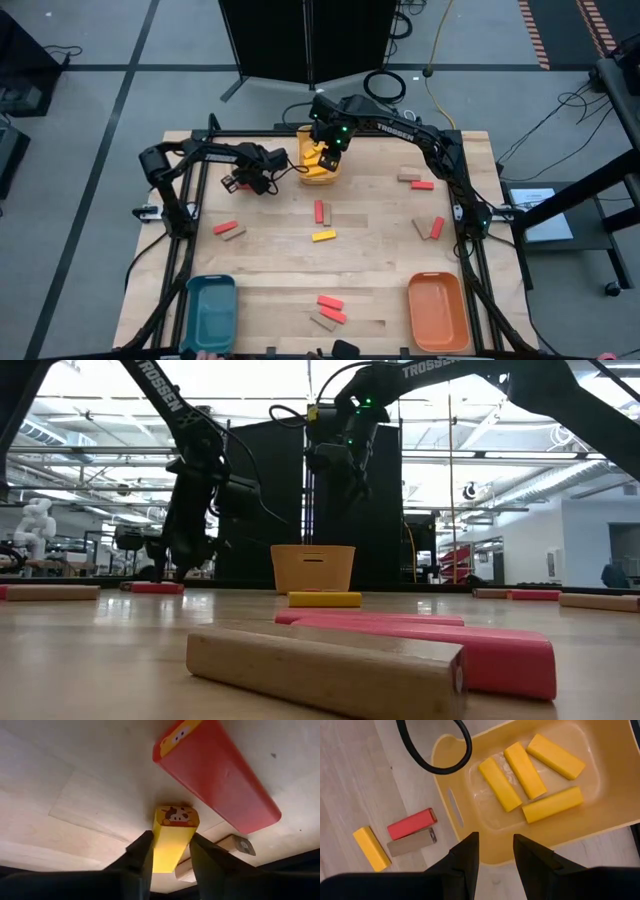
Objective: Sort blocks
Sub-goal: Put the yellow block into the yellow bin
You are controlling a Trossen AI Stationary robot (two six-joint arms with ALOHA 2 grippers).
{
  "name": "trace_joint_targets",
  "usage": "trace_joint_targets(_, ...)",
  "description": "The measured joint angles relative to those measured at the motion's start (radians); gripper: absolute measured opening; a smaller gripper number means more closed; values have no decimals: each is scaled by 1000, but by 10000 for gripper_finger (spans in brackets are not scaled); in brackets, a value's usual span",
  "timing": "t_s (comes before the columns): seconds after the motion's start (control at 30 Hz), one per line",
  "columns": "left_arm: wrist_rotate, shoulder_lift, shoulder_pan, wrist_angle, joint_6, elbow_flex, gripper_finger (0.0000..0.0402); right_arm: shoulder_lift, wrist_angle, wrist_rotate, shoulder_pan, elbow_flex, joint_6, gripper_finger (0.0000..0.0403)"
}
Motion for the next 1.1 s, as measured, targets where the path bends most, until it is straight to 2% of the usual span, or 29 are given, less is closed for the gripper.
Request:
trace_joint_targets(0.13, -1, -3, -4, -6, 0, 3, 62, 0, -4, 0, 3, 0, 15, 114)
trace_joint_targets(0.3, -29, -11, -21, 1, -29, 1, 45, 0, -11, 0, 13, 0, 13, 114)
trace_joint_targets(0.53, 38, -42, -26, -19, -130, 7, 8, -7, -8, 1, 13, 0, 11, 114)
trace_joint_targets(0.63, -8, -41, -26, -20, -138, 7, 7, -21, -7, 2, 13, -1, 11, 114)
trace_joint_targets(0.8, -81, -55, -35, -33, -161, 7, 34, -27, -6, 2, 13, 0, 11, 114)
trace_joint_targets(0.93, -61, -80, -34, -64, -163, 7, 76, -29, -7, 2, 13, -1, 11, 114)
trace_joint_targets(1.1, -26, -86, -34, -61, -161, -6, 150, -29, -2, 2, 13, 0, 11, 114)
